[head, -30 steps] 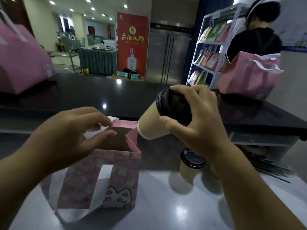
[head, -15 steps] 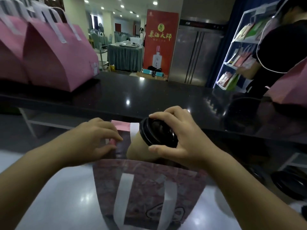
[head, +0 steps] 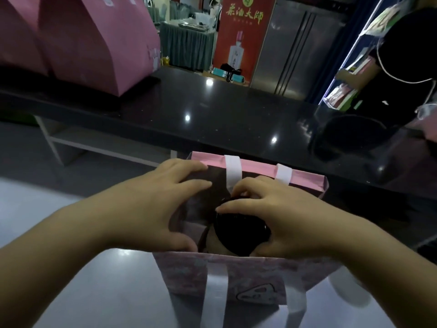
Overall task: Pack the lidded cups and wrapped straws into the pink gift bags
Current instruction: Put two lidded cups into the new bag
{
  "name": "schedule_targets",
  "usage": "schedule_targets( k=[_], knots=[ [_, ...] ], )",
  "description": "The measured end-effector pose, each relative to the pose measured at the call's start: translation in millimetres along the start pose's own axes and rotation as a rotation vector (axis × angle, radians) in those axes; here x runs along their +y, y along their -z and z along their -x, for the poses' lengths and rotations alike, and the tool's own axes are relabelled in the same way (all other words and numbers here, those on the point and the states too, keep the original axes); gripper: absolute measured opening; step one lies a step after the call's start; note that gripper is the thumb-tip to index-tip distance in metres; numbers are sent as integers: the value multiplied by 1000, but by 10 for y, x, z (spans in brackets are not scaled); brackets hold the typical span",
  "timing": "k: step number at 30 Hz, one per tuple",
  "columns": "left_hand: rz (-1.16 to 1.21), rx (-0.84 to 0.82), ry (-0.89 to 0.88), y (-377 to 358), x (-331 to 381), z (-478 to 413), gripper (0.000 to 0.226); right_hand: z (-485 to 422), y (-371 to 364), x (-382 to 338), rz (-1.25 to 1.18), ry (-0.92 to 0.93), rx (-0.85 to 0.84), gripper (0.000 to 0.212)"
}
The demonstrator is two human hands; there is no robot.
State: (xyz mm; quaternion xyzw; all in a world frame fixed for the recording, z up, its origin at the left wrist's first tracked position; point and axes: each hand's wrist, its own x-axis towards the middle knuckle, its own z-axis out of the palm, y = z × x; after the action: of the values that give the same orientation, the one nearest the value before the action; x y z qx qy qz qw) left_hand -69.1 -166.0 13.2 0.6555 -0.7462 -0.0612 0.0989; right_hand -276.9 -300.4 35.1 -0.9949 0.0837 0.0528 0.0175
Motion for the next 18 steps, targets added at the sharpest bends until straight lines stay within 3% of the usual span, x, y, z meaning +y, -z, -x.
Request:
schedule_targets(
  k=[8, 18],
  knots=[
    [-35, 51, -47, -80, -52, 44, 97, -347, -208, -68, 129, 4, -146, 83],
    [-22, 41, -38, -125, -120, 37, 97, -509, -473, -49, 151, 48, -205, 74]
  ],
)
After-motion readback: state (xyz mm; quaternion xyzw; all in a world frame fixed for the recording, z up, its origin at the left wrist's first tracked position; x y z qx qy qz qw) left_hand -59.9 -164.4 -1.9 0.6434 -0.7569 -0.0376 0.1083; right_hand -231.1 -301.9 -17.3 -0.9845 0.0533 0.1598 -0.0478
